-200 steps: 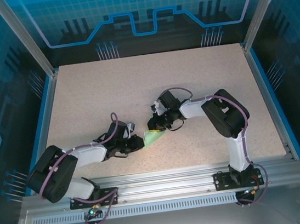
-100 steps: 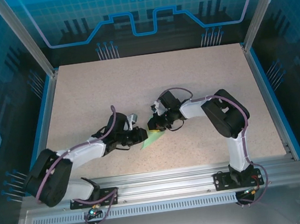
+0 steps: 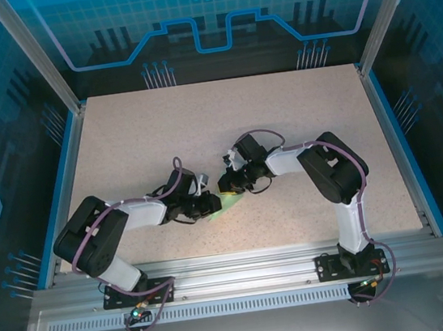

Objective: Fold a paper plane with a square sheet of paper (pick it up from the middle)
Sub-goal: Fourth fold the wing at the center of the table.

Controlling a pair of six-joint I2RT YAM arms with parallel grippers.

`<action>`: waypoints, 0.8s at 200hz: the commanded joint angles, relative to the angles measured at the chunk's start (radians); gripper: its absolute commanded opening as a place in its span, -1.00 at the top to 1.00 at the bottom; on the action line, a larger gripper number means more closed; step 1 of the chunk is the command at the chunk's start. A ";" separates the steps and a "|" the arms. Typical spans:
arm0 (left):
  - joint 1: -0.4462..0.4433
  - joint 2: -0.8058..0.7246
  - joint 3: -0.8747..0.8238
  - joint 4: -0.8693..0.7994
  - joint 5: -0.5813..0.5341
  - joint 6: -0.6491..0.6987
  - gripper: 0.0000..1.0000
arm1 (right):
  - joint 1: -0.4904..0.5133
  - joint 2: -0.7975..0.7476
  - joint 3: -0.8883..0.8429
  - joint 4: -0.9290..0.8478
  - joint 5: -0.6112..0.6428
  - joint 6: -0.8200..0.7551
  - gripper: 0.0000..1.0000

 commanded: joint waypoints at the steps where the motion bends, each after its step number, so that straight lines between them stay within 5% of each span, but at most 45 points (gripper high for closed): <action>1: 0.010 -0.018 -0.046 -0.086 -0.039 0.050 0.63 | -0.004 0.060 -0.041 -0.067 0.084 -0.020 0.67; 86: 0.009 -0.165 -0.095 -0.206 -0.109 0.087 0.63 | -0.005 0.065 -0.043 -0.068 0.085 -0.023 0.67; 160: 0.009 -0.341 -0.049 -0.182 0.007 0.026 0.49 | -0.005 0.065 -0.045 -0.071 0.089 -0.024 0.68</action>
